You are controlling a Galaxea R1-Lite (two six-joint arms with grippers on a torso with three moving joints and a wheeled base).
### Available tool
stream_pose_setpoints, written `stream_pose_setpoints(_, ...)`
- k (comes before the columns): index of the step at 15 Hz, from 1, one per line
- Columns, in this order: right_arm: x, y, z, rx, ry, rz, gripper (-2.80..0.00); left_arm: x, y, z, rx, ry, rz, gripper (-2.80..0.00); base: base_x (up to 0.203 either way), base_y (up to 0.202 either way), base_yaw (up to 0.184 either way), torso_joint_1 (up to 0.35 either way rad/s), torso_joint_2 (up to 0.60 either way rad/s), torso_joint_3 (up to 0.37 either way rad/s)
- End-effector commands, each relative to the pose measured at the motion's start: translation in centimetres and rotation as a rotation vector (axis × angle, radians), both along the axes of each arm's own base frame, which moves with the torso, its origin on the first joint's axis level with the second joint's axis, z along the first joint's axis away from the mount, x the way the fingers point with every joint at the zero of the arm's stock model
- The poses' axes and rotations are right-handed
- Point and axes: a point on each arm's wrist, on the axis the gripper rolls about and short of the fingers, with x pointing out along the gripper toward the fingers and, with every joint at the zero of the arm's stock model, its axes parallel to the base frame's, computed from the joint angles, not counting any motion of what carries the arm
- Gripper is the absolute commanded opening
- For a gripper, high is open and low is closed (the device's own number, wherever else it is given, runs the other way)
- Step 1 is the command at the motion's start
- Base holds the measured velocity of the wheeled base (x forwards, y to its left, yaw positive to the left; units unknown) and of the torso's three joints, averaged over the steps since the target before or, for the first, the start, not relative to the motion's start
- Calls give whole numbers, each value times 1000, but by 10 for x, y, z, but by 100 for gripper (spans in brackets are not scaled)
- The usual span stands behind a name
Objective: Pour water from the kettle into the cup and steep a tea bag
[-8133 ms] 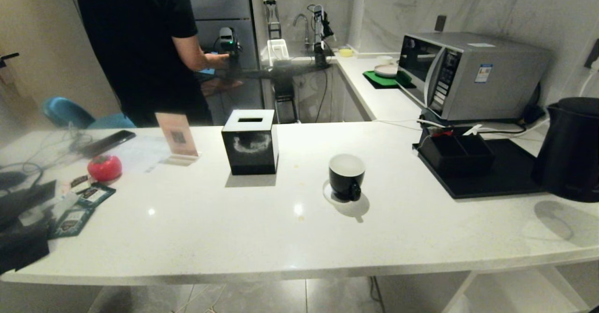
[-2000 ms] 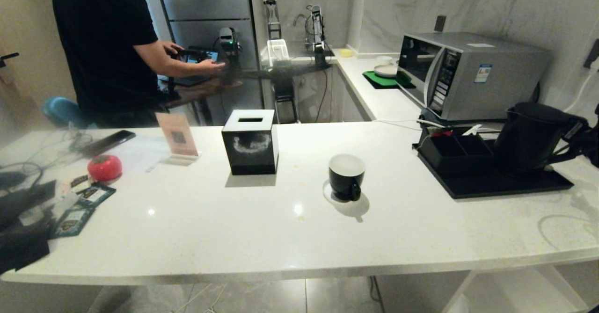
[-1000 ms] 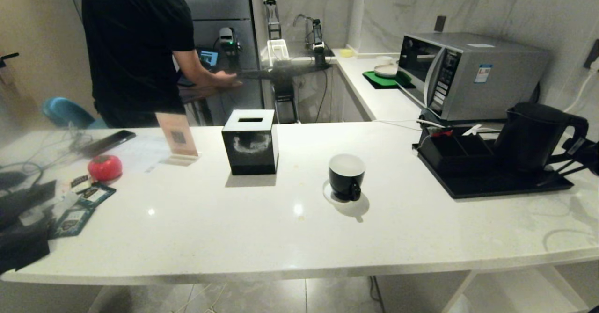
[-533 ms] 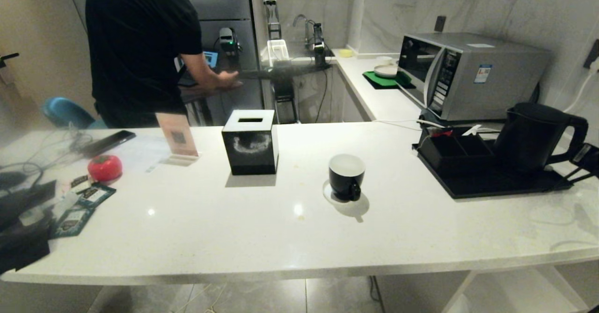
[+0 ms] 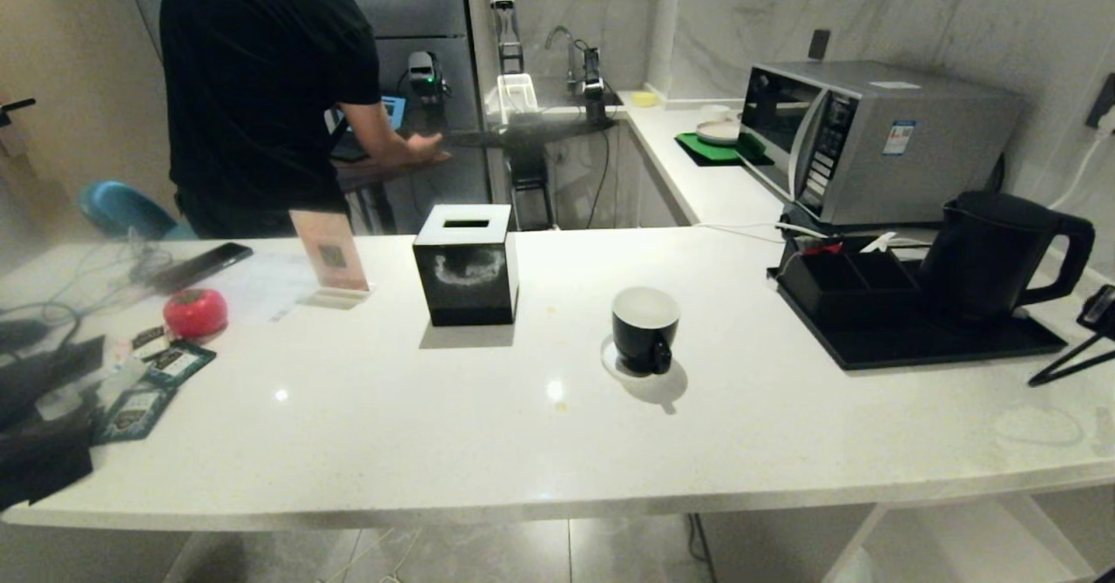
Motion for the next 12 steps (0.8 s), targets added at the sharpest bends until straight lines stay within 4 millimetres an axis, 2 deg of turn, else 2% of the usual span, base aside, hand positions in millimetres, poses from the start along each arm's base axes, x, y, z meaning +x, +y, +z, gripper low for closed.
stream_pose_setpoints(1, -10, 5, 5, -2, -5, -3, -280, 0, 0, 0, 0, -1, 1, -280, 0, 0, 0, 0, 0, 0)
stream_pose_setpoints(12, -76, 42, 9, 7, 15, -4, -280, 0, 0, 0, 0, -1, 1, -280, 0, 0, 0, 0, 0, 0)
